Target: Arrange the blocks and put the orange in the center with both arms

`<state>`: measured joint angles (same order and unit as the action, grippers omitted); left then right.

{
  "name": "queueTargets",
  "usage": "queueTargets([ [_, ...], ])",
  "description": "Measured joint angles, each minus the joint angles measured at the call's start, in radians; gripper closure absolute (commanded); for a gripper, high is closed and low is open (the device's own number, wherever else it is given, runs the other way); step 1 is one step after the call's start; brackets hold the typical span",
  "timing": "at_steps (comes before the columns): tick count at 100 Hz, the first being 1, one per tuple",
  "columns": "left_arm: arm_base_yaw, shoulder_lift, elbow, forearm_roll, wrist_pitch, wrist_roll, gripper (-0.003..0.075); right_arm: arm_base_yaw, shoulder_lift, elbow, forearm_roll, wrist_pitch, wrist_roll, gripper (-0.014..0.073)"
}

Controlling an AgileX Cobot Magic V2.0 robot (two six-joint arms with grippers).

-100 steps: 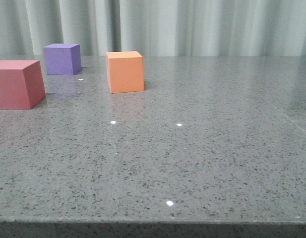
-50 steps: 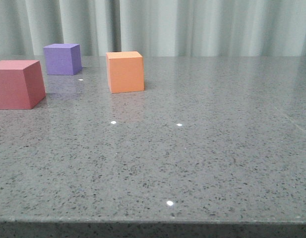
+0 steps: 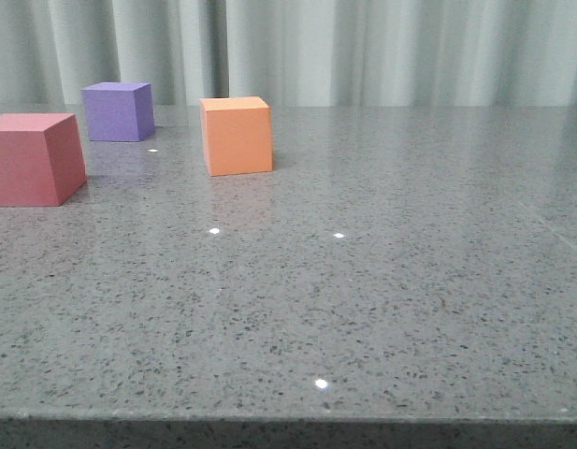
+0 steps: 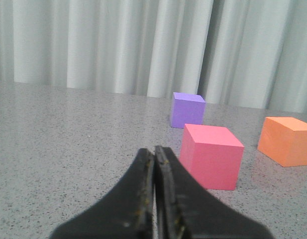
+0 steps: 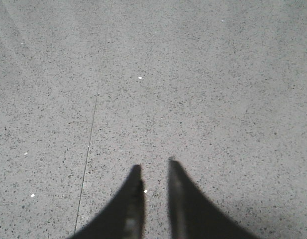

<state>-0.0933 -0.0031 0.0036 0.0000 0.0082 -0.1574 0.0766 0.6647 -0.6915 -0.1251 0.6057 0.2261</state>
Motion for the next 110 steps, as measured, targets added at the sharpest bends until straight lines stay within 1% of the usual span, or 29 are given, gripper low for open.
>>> queueTargets([
  [35,0.000,0.000,0.000,-0.009,-0.008,0.000,0.0741,0.000,0.000,0.000,0.000,0.000,0.000,0.0662],
  [49,0.000,0.000,-0.005,-0.045,-0.063,0.000,0.0741,0.000,0.000,0.000,0.000,-0.002,0.000,0.0662],
  [55,0.000,0.000,-0.024,-0.049,-0.055,0.000,0.0741,0.000,0.000,0.000,0.000,-0.002,0.000,0.0662],
  [63,0.000,0.000,-0.098,-0.052,-0.022,0.000,0.0741,0.000,0.000,0.000,0.000,-0.002,0.000,0.0662],
  [72,0.000,0.031,-0.226,-0.058,0.044,0.000,0.0741,0.000,0.000,0.000,0.000,-0.002,0.000,0.0662],
  [84,0.000,0.173,-0.424,-0.060,0.197,0.000,0.0741,0.000,0.000,0.000,0.000,-0.002,0.000,0.0662],
  [98,0.000,0.385,-0.673,-0.060,0.441,0.000,0.0741,0.000,0.000,0.000,0.000,-0.002,0.000,0.0662],
  [110,0.000,0.559,-0.878,-0.060,0.676,0.000,0.0741,0.000,0.000,0.000,0.000,-0.002,0.000,0.0662],
])
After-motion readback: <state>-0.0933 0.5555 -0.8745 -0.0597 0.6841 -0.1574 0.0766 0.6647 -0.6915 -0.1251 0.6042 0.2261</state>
